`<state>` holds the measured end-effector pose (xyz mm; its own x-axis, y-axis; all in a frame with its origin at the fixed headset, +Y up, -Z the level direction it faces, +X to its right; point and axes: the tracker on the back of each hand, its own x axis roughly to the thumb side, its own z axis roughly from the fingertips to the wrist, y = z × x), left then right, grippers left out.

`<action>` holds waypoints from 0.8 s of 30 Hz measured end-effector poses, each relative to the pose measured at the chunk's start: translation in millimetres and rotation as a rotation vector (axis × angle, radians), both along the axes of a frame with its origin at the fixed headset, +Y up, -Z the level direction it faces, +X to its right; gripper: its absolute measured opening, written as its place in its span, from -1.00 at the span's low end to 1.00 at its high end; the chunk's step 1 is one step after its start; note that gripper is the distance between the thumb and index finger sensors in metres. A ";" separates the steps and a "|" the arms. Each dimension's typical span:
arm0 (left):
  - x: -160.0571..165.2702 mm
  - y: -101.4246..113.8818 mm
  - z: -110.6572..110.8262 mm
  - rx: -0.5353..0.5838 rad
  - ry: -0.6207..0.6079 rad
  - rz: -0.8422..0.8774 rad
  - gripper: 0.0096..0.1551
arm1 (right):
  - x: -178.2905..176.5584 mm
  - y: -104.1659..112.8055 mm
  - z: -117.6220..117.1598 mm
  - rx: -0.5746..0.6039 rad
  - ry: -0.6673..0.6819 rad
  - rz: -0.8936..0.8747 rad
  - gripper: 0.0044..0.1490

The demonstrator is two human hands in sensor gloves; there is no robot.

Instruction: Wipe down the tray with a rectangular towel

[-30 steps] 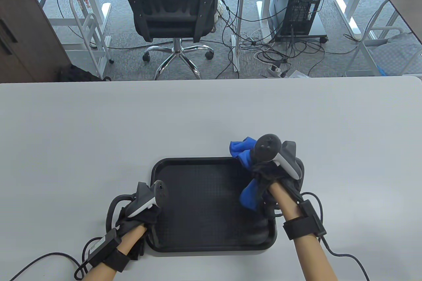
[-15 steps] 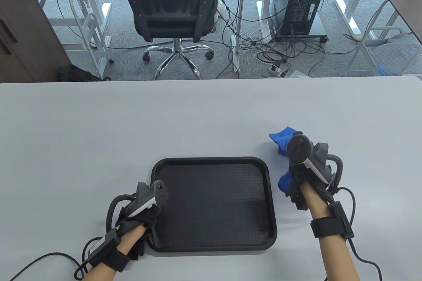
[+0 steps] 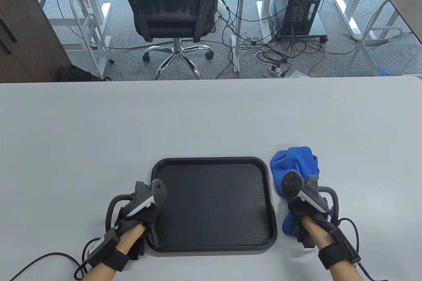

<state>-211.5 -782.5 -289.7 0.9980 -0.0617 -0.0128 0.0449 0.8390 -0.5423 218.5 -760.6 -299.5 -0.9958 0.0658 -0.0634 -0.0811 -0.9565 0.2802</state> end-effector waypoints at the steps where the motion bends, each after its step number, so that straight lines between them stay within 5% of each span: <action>1: -1.7 0.8 -0.9 -0.009 0.008 0.013 -0.12 | 0.5 0.5 -0.2 -0.009 -0.008 -0.013 -0.14; 6: -23.2 16.3 -6.3 -0.033 0.108 0.068 0.00 | 11.1 18.1 1.6 -0.002 -0.051 -0.168 -0.15; 13: -62.3 76.3 -6.8 0.317 0.255 0.233 -0.04 | 24.2 91.2 11.6 0.226 -0.074 -0.459 -0.17; 19: -51.2 117.2 4.6 0.543 0.175 0.338 -0.03 | -7.1 138.7 21.6 0.348 0.067 -0.532 -0.18; 24: -24.9 128.0 11.6 0.588 0.064 0.306 -0.05 | -47.0 140.8 23.8 0.349 0.177 -0.509 -0.17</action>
<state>-236.4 -654.5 -278.1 0.9656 0.2594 -0.0180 -0.2591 0.9657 0.0157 171.5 -619.7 -275.8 -0.8279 0.5202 0.2098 -0.5302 -0.8478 0.0103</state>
